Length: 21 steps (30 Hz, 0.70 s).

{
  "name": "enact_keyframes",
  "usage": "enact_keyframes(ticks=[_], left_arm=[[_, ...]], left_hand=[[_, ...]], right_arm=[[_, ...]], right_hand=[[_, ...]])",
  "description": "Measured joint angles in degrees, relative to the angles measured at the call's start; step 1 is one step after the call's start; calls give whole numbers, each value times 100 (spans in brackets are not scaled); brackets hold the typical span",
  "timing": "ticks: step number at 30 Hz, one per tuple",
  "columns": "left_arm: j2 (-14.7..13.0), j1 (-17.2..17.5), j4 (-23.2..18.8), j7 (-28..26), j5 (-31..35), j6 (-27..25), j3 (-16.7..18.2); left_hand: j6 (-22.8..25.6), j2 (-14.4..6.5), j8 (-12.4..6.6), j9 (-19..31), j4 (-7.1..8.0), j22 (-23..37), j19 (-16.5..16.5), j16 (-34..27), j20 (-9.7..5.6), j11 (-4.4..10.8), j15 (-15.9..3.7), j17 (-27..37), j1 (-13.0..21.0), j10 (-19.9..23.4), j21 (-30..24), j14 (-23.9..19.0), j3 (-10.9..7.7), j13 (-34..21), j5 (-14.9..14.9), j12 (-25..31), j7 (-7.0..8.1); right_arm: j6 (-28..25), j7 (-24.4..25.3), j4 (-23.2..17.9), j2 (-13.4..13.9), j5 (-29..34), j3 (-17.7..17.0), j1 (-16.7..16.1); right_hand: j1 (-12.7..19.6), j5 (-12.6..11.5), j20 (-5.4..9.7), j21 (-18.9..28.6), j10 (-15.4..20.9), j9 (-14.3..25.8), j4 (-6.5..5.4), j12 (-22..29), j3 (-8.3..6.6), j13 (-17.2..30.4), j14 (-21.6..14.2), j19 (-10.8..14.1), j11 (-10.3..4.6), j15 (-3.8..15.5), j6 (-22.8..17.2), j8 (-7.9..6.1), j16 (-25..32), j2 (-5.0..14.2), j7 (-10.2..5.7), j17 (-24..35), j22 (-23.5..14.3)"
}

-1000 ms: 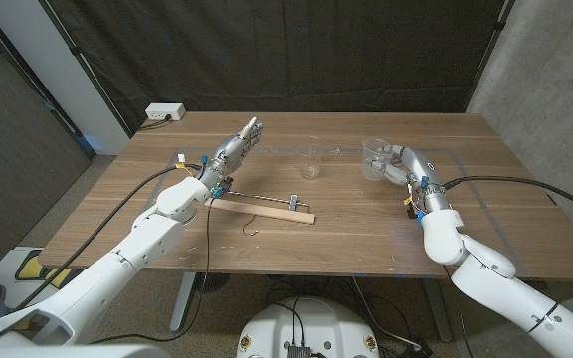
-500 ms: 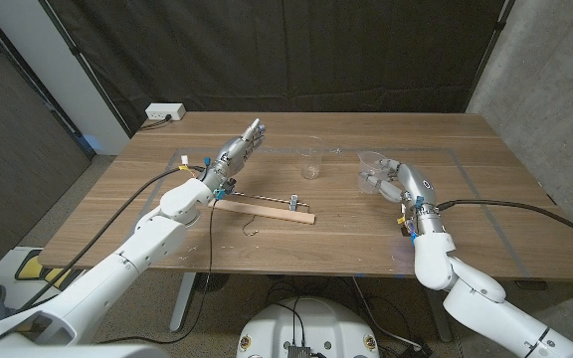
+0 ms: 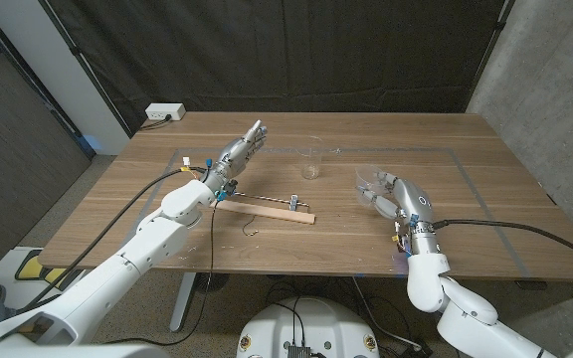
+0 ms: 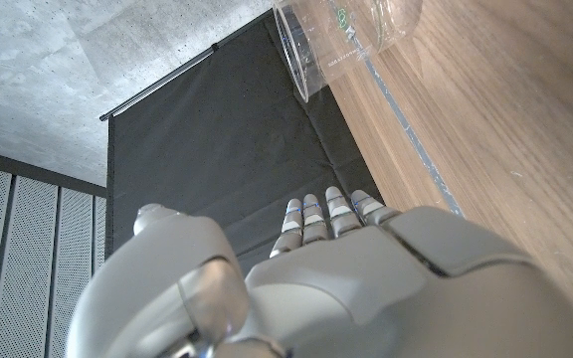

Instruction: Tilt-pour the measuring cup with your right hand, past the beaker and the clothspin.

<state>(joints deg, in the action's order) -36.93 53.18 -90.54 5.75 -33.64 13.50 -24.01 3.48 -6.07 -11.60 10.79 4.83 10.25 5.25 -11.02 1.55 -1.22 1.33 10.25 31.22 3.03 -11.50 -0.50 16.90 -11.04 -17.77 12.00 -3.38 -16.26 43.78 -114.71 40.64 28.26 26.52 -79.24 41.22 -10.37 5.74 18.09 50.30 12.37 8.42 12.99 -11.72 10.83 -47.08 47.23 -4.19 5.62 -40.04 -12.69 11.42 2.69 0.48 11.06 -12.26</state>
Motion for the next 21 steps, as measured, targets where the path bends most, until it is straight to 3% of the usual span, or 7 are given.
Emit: enact_keyframes(ticks=[11, 21], left_arm=[[14, -60, 58, 59, -1, 18, -23], [-7, -65, 62, 99, -15, 27, -20]], left_hand=[[0, -17, 0, 0, 0, 32, 0, 0, 0, 0, 0, 0, 13, 0, 0, 0, 0, 0, 0, 0, 0], [0, -67, 0, 0, 0, 31, 0, 0, -1, 0, 0, 0, -38, 0, 0, 0, 0, 0, 0, 0, 0]], right_arm=[[-218, 254, 102, -42, 374, 205, -46], [-371, 241, 324, -90, 506, 499, 101]], right_hand=[[-27, 11, -53, -34, -35, 0, 0, -44, 0, -1, 169, -135, -35, -41, 22, 42, -62, 27, -22, 0, 0], [-30, -4, -102, -112, -116, 0, -1, -84, 1, -6, 318, -329, -105, -91, 94, 72, -84, 30, -94, 0, 24]])
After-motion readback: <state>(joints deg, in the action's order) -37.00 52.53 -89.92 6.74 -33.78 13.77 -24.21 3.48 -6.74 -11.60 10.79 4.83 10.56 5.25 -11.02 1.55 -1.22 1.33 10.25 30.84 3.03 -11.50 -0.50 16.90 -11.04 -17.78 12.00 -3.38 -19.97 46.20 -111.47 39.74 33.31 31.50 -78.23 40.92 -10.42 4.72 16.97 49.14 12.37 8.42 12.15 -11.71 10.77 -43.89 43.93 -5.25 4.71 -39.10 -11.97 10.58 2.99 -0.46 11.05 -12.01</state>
